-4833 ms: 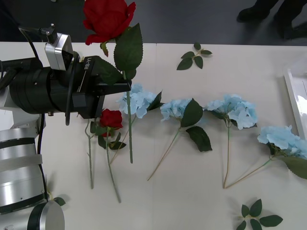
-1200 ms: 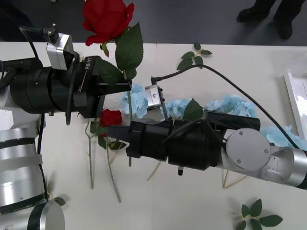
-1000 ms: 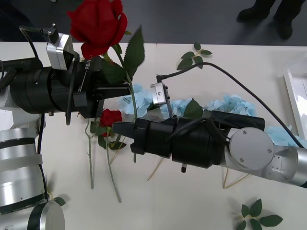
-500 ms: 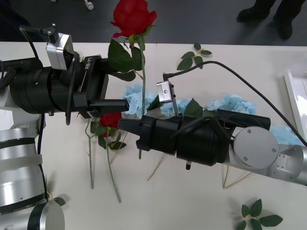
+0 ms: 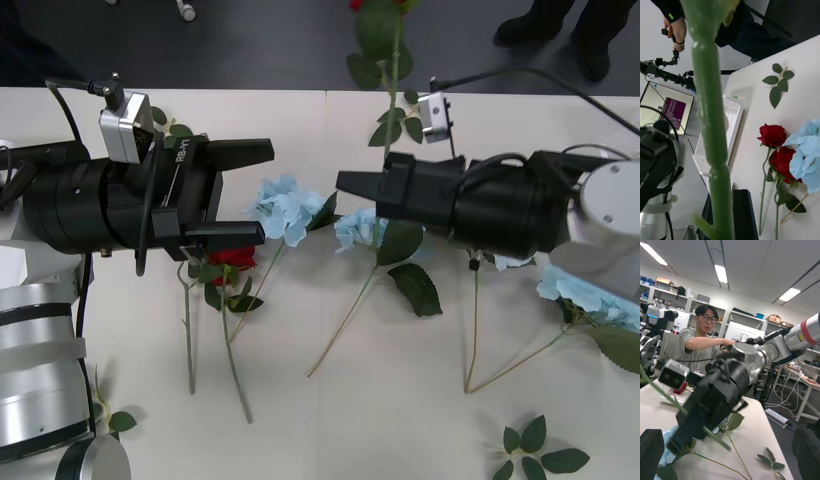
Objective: Put the red flowers into the right box and the blue flowers into the left box
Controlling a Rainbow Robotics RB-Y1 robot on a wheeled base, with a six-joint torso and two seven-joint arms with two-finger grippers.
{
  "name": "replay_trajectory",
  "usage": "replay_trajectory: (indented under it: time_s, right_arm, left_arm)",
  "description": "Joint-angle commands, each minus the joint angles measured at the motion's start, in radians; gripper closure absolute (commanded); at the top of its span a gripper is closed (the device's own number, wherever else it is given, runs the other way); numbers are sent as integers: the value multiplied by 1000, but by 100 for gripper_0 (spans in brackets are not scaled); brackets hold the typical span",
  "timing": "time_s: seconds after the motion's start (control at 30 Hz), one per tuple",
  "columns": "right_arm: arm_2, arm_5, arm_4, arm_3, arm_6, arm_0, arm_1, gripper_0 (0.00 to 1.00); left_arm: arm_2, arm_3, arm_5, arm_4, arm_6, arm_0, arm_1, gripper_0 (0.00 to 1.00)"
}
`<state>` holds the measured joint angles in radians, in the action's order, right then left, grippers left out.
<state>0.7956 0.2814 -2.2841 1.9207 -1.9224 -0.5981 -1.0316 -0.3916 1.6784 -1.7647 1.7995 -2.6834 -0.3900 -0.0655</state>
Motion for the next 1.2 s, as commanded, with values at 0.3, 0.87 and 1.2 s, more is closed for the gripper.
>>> replay_trajectory:
  time_s: [0.3,0.87,1.2]
  right_arm:
    - [-334,535,-100,-396,-9,-81,-22,100]
    - [-444,818,95,-710,175,-236,-237,100]
    - [-446,930,232,-746,324,-229,-472,100]
  left_arm:
    - [42,3,71,17,-22,36,-211,0]
    - [4,256,303,-69,324,260,-372,0]
    - [-3,486,307,-379,600,350,-379,0]
